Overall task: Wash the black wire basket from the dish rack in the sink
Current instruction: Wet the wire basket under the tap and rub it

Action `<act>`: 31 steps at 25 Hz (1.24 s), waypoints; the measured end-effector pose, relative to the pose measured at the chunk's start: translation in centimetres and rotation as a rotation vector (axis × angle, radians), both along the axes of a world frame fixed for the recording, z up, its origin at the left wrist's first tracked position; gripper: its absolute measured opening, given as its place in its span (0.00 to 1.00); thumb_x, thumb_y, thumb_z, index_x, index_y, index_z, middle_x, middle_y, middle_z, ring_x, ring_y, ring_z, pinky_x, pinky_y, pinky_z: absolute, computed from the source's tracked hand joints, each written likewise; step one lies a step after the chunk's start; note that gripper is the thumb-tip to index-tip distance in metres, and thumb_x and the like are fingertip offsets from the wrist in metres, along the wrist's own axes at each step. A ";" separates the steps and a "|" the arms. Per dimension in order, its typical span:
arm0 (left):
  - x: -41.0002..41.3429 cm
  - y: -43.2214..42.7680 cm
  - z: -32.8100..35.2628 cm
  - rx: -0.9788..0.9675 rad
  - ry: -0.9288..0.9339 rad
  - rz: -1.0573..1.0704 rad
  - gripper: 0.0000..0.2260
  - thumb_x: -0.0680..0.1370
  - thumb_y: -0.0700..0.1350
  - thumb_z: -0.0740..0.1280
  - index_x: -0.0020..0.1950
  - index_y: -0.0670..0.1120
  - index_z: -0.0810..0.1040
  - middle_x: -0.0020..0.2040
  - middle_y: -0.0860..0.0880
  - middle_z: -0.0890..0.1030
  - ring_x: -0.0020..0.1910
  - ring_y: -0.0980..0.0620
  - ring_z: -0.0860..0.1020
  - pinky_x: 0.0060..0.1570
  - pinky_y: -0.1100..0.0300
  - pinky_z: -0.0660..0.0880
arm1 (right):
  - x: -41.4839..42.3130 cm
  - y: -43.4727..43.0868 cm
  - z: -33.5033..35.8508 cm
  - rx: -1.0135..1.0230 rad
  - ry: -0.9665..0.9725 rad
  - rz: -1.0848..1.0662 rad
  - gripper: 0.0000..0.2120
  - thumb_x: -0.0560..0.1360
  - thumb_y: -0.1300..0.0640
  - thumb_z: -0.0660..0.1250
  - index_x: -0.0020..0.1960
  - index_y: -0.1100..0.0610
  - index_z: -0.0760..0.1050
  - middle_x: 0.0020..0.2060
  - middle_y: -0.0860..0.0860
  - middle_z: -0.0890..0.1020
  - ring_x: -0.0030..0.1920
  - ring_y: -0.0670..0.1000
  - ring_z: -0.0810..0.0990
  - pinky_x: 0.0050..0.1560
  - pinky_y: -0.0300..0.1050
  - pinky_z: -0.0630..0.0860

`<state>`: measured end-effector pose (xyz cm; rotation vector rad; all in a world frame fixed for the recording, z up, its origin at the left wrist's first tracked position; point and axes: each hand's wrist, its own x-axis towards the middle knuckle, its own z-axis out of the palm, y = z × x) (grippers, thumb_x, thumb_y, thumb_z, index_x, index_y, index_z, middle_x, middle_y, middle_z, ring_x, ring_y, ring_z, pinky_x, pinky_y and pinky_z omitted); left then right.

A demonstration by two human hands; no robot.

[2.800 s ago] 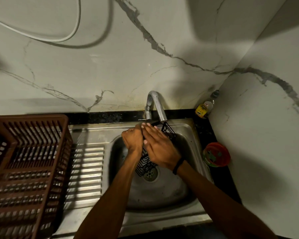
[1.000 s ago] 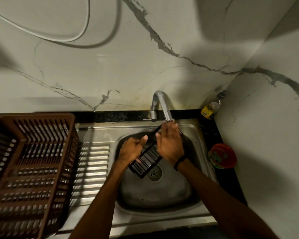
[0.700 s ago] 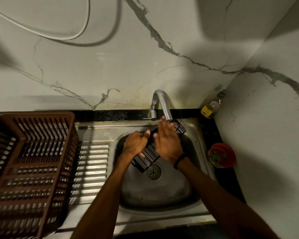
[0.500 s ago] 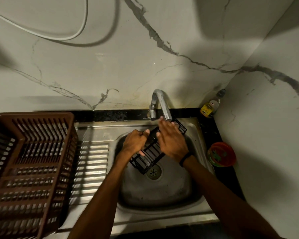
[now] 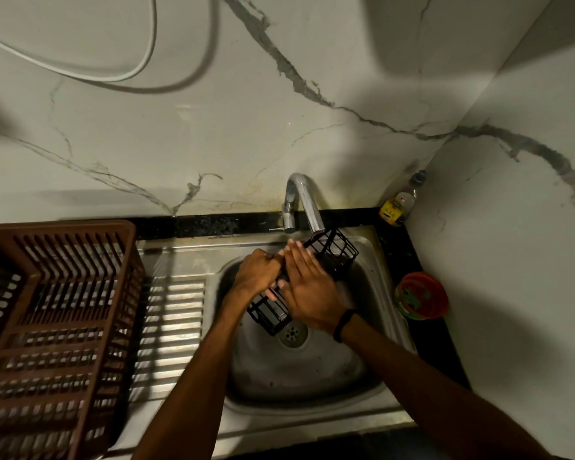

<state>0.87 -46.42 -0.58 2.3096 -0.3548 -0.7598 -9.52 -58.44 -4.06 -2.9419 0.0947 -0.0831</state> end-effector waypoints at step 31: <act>-0.2 0.6 -0.8 -0.680 0.063 0.242 0.27 0.83 0.57 0.62 0.44 0.34 0.83 0.41 0.35 0.84 0.40 0.40 0.83 0.49 0.47 0.80 | -0.1 0.0 4.1 0.398 -0.064 -0.596 0.52 0.59 0.25 0.62 0.76 0.51 0.62 0.74 0.55 0.65 0.73 0.57 0.64 0.71 0.59 0.65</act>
